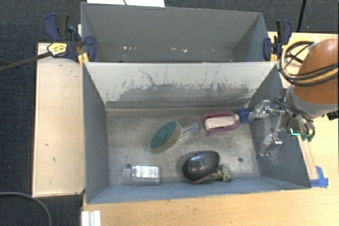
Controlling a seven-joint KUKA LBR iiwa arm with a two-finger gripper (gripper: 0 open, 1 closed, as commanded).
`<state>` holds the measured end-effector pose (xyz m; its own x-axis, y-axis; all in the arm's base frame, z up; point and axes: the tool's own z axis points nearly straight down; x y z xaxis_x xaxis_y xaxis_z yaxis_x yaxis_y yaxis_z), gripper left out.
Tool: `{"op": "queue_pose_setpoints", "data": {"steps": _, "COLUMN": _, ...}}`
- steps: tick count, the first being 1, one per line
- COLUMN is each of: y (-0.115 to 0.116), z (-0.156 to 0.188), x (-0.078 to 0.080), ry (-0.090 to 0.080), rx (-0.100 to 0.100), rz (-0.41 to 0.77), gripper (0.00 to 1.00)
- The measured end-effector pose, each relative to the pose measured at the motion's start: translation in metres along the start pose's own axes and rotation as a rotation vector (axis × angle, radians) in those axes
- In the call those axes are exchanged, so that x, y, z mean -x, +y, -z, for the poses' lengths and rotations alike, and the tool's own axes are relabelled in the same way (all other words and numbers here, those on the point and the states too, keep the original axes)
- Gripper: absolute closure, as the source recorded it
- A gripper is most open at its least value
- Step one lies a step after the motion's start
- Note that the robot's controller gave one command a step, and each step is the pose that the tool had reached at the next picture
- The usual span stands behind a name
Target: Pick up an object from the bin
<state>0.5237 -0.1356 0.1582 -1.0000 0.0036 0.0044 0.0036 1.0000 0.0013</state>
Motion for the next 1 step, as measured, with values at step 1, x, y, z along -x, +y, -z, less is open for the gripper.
{"op": "queue_pose_setpoints", "data": {"steps": 1, "y": 0.0432, "z": -0.0273, "x": 0.0394, "ry": -0.010, "rx": 0.001, "rz": -0.133, "gripper": 0.00}}
